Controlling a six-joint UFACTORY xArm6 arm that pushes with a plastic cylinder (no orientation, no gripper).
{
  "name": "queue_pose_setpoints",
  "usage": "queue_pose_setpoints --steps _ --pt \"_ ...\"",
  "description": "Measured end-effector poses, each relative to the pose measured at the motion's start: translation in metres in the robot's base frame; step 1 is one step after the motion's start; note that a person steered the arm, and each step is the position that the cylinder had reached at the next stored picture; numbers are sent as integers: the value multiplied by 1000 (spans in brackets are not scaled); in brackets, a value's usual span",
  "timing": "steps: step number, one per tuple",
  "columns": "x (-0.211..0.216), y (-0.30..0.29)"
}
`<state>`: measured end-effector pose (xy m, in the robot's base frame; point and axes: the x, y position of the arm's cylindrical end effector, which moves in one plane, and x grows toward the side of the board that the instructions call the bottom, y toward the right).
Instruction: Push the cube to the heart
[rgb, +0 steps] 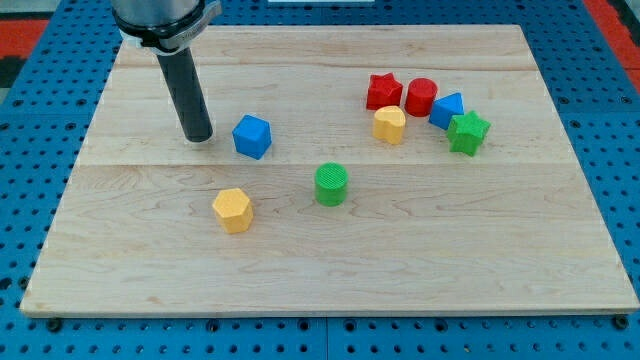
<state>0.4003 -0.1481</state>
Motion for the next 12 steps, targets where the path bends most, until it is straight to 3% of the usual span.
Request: queue_pose_setpoints --steps 12 --pt "-3 -25"
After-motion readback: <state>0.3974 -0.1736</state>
